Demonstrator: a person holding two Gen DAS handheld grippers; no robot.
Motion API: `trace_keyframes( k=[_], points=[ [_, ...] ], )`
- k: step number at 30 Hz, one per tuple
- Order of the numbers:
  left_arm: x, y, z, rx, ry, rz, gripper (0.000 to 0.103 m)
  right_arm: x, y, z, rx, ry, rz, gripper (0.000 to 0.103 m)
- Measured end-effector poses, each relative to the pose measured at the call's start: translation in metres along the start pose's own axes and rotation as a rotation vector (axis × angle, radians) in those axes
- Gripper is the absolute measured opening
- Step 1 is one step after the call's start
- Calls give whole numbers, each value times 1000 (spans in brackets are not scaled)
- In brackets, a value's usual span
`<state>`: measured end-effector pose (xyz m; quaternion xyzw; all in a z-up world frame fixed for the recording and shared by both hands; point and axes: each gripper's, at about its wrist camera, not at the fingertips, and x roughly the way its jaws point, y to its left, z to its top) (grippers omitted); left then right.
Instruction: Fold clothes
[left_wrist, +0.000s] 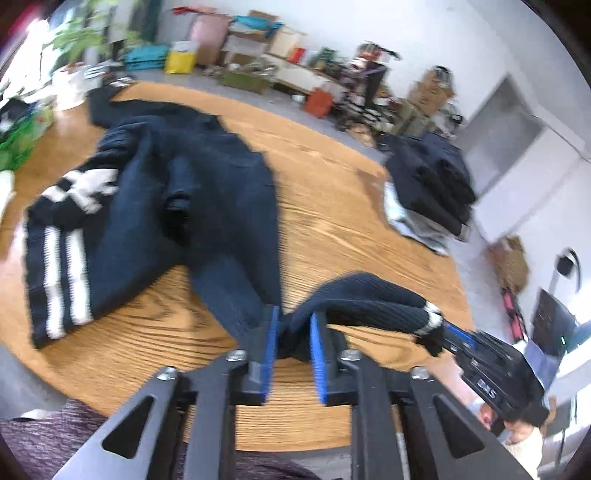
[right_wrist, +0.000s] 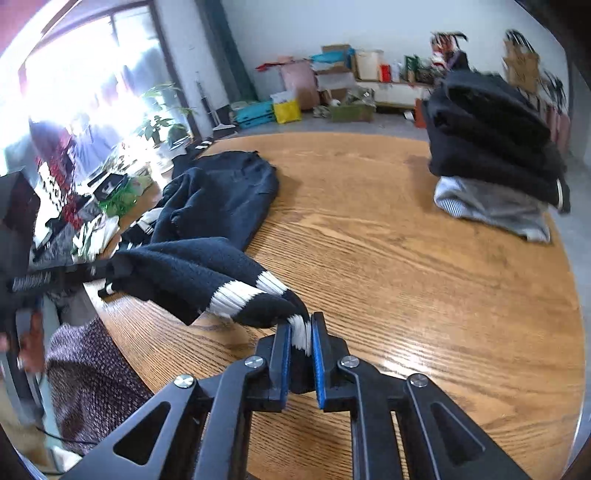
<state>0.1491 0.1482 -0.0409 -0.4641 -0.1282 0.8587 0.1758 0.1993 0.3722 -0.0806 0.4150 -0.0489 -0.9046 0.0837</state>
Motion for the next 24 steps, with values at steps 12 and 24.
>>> trace_keyframes(
  k=[12,24],
  points=[
    [-8,110,36,-167,-64,195,60,-5,-66,15,162,-54,-195,13],
    [28,156,50,-221,5,287,60,-85,-187,28,434,-209,-526,11]
  ],
)
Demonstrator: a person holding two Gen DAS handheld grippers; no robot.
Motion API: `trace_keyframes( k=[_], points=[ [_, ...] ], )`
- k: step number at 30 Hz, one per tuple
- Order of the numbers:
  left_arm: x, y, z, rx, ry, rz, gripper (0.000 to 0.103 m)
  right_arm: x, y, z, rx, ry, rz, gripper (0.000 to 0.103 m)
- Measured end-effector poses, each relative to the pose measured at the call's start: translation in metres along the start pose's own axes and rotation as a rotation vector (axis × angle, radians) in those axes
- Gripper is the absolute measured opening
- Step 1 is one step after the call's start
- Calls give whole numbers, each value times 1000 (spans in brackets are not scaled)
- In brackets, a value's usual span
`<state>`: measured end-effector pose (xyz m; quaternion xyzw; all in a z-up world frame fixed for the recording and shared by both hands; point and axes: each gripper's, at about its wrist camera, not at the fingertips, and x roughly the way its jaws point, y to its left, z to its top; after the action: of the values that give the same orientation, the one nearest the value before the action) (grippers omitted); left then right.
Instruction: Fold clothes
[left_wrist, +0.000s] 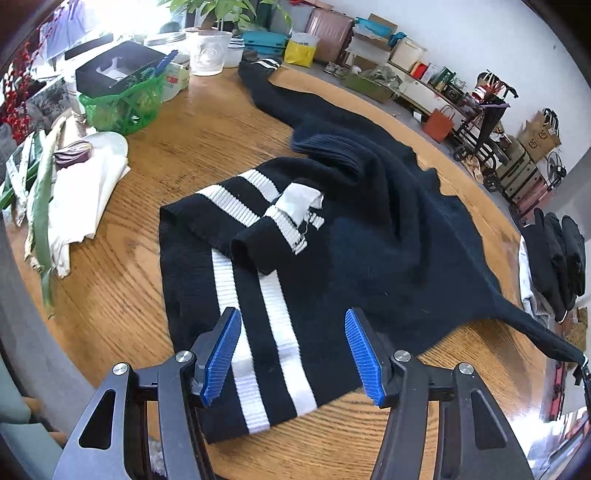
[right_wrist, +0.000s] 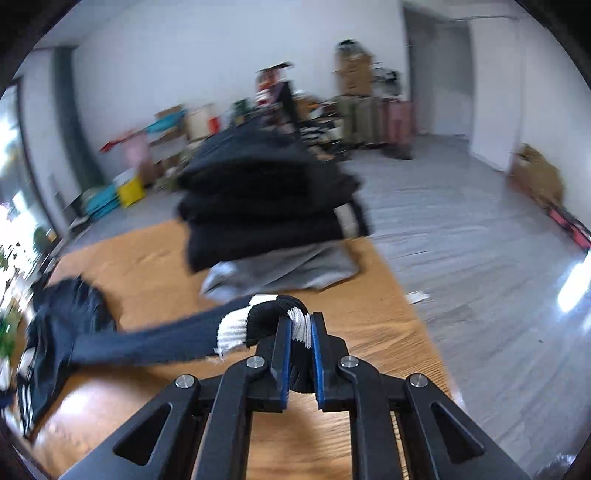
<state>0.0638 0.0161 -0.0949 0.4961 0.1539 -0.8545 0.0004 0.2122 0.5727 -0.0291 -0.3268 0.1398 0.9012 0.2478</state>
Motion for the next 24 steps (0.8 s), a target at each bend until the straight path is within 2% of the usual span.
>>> trace_keyframes(
  k=[4,7,11,14,15,17,19,20,22,24],
  points=[
    [2,-8,6,53,-14,-30,60,-2,-40,10,66,-25,-94,11],
    [4,-26,8,138,-15,-102,60,-9,-68,8,109,-34,-182,11],
    [5,-64,0,319,-10,-161,60,-11,-107,-7,142,20,-292,11],
    [8,-85,-5,407,8,-190,60,-2,-129,-24,168,111,-329,11],
    [9,-91,-7,427,16,-207,60,1,-130,-31,158,149,-325,14],
    [12,-104,-9,477,30,-220,60,0,-124,-41,119,183,-307,29],
    [14,-117,-14,533,36,-193,60,-6,-113,-48,74,190,-282,50],
    [16,-123,-17,559,40,-178,60,-12,-107,-47,59,180,-262,55],
    [21,-128,-20,577,54,-156,60,-25,-90,-42,34,149,-196,67],
    [30,-126,-18,554,75,-141,60,-35,-65,-36,4,125,-86,71]
  ],
)
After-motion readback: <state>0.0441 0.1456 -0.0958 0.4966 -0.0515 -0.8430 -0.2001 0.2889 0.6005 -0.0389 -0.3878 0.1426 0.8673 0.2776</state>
